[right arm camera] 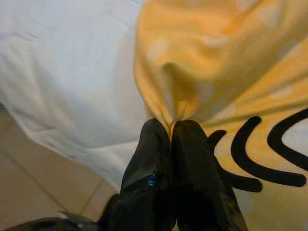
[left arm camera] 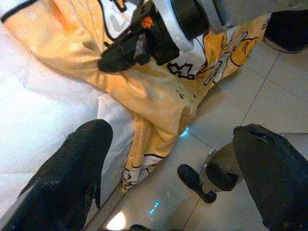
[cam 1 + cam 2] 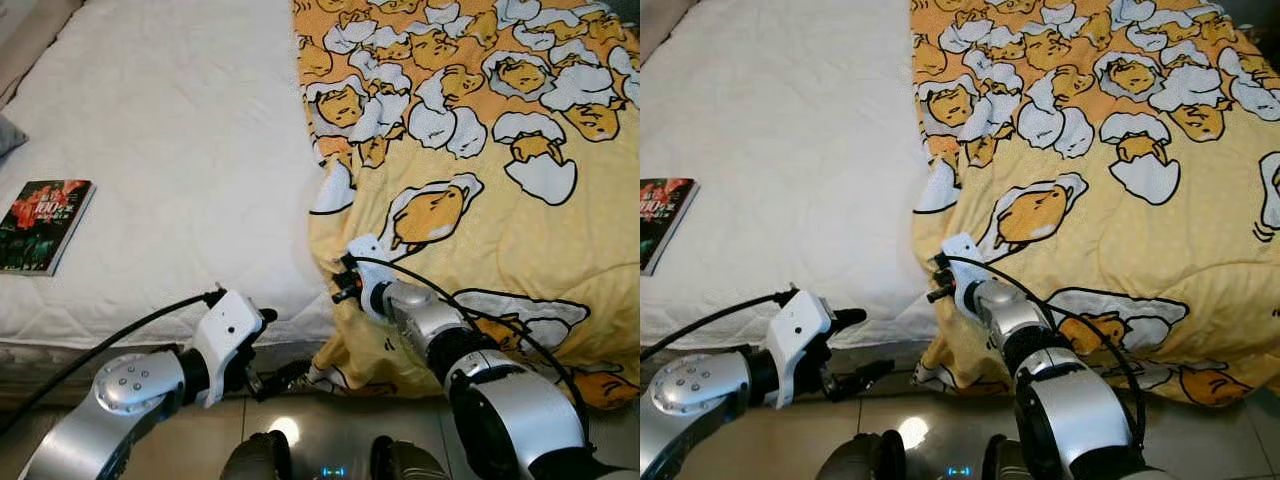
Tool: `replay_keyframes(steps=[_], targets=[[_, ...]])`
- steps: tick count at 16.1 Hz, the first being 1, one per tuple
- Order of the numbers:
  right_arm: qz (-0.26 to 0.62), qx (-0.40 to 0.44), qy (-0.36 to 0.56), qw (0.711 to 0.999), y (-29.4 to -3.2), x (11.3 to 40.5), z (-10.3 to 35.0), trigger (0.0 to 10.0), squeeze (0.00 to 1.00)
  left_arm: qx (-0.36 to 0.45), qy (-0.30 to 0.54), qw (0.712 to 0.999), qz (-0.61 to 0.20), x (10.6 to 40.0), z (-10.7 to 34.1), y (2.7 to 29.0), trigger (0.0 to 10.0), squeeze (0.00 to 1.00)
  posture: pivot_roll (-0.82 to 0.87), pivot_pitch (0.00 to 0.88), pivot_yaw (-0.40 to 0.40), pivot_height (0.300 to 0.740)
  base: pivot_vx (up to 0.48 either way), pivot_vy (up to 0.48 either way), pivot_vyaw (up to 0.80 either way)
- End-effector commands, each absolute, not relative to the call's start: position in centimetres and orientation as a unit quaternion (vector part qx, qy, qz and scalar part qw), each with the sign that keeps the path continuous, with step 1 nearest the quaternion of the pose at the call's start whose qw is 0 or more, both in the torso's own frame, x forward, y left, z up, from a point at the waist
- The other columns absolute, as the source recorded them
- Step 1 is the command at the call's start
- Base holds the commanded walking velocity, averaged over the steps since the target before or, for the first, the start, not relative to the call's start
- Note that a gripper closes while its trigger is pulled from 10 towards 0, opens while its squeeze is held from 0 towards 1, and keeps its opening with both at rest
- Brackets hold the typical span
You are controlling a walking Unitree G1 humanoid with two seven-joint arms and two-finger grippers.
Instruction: Clean up the room
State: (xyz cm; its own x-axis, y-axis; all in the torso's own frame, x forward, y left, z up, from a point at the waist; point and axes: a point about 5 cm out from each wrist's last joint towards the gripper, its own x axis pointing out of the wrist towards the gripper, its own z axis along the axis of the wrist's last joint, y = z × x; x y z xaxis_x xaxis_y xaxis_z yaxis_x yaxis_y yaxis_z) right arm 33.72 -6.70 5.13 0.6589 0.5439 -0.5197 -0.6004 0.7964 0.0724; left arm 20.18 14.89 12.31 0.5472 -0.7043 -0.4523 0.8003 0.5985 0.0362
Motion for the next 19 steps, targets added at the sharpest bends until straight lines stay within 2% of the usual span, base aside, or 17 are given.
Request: replay_keyframes(steps=[1, 3, 6, 9, 13, 16, 17, 19], targets=[[0.357, -0.044, 0.278, 0.891, -5.7, 32.9, 4.6, 0.0, 0.00, 0.125, 0.198, 0.870, -0.434, 19.9, 12.3, 14.7, 10.0, 1.00, 0.09, 0.153, 0.040, 0.740, 0.000, 0.000, 0.00], [0.393, -0.037, 0.284, 0.874, -5.4, 32.2, 4.4, 0.0, 0.00, 0.124, 0.198, 0.870, -0.435, 19.9, 12.3, 14.7, 10.0, 1.00, 0.09, 0.153, 0.040, 0.740, 0.000, 0.000, 0.00], [0.453, -0.062, 0.310, 0.834, -5.7, 30.0, 2.9, 0.0, 0.00, 0.122, 0.195, 0.870, -0.436, 19.8, 12.3, 14.4, 10.0, 1.00, 0.09, 0.143, 0.040, 0.740, 0.000, 0.000, 0.00], [0.462, 0.021, 0.293, 0.837, -6.0, 29.7, 4.9, 0.0, 0.00, 0.123, 0.194, 0.869, -0.437, 19.7, 12.4, 14.4, 10.0, 1.00, 0.09, 0.136, 0.041, 0.740, 0.000, 0.000, 0.00], [0.479, 0.082, 0.281, 0.828, -6.5, 28.9, 7.5, 0.0, 0.00, 0.125, 0.194, 0.867, -0.441, 19.7, 12.3, 14.4, 10.0, 1.00, 0.09, 0.123, 0.044, 0.740, 0.000, 0.000, 0.00], [0.508, 0.084, 0.297, 0.804, -6.4, 27.4, 7.8, 0.0, 0.00, 0.128, 0.193, 0.867, -0.441, 19.8, 12.4, 14.4, 10.0, 1.00, 0.09, 0.116, 0.043, 0.740, 0.000, 0.000, 0.00], [0.520, 0.068, 0.320, 0.789, -6.4, 26.3, 7.3, 0.0, 0.00, 0.129, 0.194, 0.867, -0.441, 19.7, 12.4, 14.5, 10.0, 1.00, 0.09, 0.116, 0.042, 0.740, 0.000, 0.000, 0.00], [0.508, 0.012, 0.359, 0.783, -6.8, 25.4, 5.2, 0.0, 0.00, 0.129, 0.195, 0.866, -0.441, 19.7, 12.3, 14.5, 10.0, 1.00, 0.08, 0.115, 0.046, 0.740, 0.000, 0.000, 0.00]])
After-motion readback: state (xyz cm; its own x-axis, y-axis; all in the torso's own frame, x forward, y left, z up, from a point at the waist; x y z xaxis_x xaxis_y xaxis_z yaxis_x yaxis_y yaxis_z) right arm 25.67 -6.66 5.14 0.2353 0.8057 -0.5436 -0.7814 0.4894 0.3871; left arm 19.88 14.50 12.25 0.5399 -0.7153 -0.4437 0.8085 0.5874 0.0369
